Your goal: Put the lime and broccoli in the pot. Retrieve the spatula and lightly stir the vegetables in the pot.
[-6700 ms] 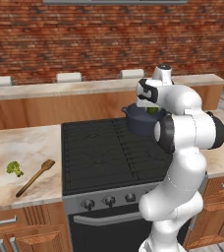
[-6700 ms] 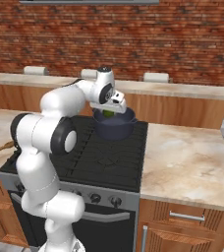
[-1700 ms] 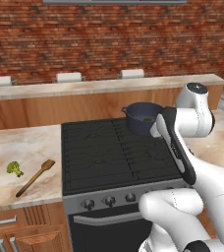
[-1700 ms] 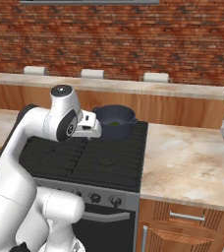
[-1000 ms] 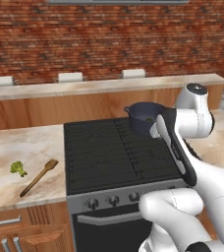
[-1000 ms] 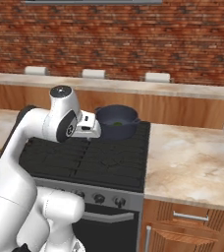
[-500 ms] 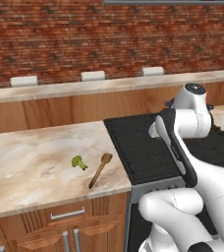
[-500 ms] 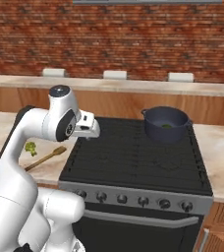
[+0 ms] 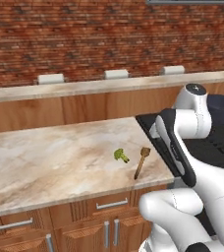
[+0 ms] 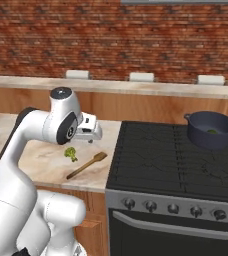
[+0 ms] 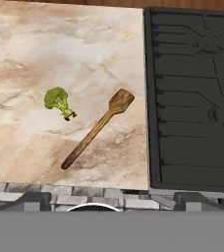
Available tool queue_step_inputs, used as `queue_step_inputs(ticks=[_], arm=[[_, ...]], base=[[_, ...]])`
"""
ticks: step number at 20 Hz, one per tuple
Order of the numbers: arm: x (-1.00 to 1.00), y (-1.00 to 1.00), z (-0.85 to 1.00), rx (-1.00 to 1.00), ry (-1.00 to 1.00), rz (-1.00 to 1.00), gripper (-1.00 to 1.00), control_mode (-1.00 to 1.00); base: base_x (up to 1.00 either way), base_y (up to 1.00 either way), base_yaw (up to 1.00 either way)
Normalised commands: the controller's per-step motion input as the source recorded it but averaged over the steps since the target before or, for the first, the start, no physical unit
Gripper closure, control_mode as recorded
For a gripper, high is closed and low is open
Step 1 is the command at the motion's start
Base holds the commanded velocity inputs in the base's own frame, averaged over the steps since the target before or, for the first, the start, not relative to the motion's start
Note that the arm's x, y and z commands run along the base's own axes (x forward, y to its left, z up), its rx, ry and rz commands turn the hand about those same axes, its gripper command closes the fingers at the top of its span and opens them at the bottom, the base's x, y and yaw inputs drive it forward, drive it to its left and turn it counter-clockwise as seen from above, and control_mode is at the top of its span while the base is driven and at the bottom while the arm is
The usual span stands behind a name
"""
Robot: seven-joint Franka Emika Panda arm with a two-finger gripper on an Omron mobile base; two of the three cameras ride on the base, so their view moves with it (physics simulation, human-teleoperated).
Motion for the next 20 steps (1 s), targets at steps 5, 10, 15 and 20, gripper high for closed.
queue_step_inputs(ticks=[5, 10, 15, 20], arm=[[0.07, 0.61, 0.00, 0.00, 0.00, 0.17, -1.00, -1.00], [0.17, 0.61, -0.04, 0.00, 0.04, 0.26, -1.00, -1.00], [0.56, 0.05, -0.03, 0.00, 0.11, 0.11, -1.00, -1.00], [0.62, 0.16, -0.34, -0.03, 0.10, 0.02, -1.00, -1.00]], base=[[0.00, 0.00, 0.00], [0.00, 0.00, 0.00], [0.00, 0.00, 0.00], [0.00, 0.00, 0.00]])
